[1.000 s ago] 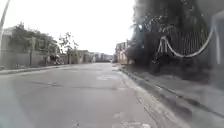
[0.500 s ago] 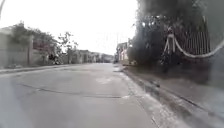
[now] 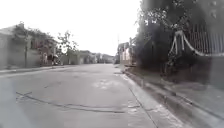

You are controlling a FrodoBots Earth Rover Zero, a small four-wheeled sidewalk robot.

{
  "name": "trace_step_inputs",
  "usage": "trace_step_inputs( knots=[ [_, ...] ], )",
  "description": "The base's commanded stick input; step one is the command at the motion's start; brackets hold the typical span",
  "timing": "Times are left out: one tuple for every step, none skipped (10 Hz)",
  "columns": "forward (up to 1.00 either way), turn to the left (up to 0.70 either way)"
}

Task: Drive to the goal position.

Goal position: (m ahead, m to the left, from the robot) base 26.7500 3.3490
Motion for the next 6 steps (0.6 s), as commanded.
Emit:
trace_step_inputs(
  knots=[
    [1.00, 0.01],
    [1.00, 0.00],
    [1.00, 0.00],
    [1.00, 0.00],
    [1.00, 0.00],
    [1.00, 0.00]
  ],
)
